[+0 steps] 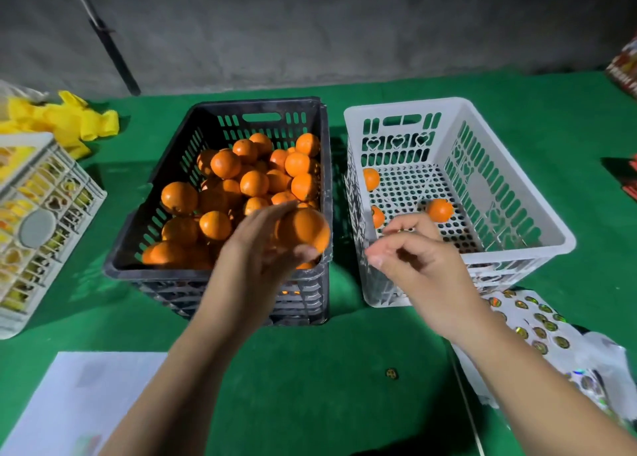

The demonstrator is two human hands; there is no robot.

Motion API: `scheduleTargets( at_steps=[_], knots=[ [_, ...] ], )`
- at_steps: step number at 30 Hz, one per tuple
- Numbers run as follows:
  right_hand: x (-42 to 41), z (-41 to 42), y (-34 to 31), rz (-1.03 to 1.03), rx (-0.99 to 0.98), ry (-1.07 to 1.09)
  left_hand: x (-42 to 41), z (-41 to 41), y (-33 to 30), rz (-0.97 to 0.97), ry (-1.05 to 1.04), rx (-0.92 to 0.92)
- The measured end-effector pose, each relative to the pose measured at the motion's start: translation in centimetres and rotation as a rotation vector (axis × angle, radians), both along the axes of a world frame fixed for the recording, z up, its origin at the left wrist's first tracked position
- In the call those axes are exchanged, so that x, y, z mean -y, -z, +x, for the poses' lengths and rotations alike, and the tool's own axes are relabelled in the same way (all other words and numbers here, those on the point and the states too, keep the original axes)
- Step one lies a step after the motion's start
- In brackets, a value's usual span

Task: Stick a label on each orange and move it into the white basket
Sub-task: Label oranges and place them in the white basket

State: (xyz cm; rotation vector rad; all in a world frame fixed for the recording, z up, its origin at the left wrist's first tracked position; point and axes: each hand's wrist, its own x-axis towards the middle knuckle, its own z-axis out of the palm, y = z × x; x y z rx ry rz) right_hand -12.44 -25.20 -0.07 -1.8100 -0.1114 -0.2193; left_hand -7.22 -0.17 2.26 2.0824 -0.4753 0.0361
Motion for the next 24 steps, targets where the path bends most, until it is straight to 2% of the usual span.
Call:
scheduleTargets(
  at_steps=[3,9,17,19,21,24],
  knots=[
    [-1.8,-2.4,-1.5,0.087,-0.025,-0.082,2.1,-2.8,2.0,-0.106,0.097,0.028],
    [-2.7,-3.7,-2.1,0.213,-0.084,-0.14,3.3,-4.8,3.0,0.072,0.111,0.062],
    [-2.9,-3.6,-1.7,-0.229,-0.179,-0.01,3.7,-5.8,3.0,0.125,0.084,0.064],
    [-2.4,-3.6,-1.5,-0.251,-0.219,0.041,3.5,-5.7,3.0,0.112,0.063,0.072],
    [-2.1,-3.6,-1.4,-0.115,-0.315,-0.007,3.5,-5.7,2.8,0.113,0.084,0.091],
    [-2.4,-3.7,-1.0,0.244,-0.414,-0.173,4.1,-5.9,2.7,0.06,0.119,0.099]
  ],
)
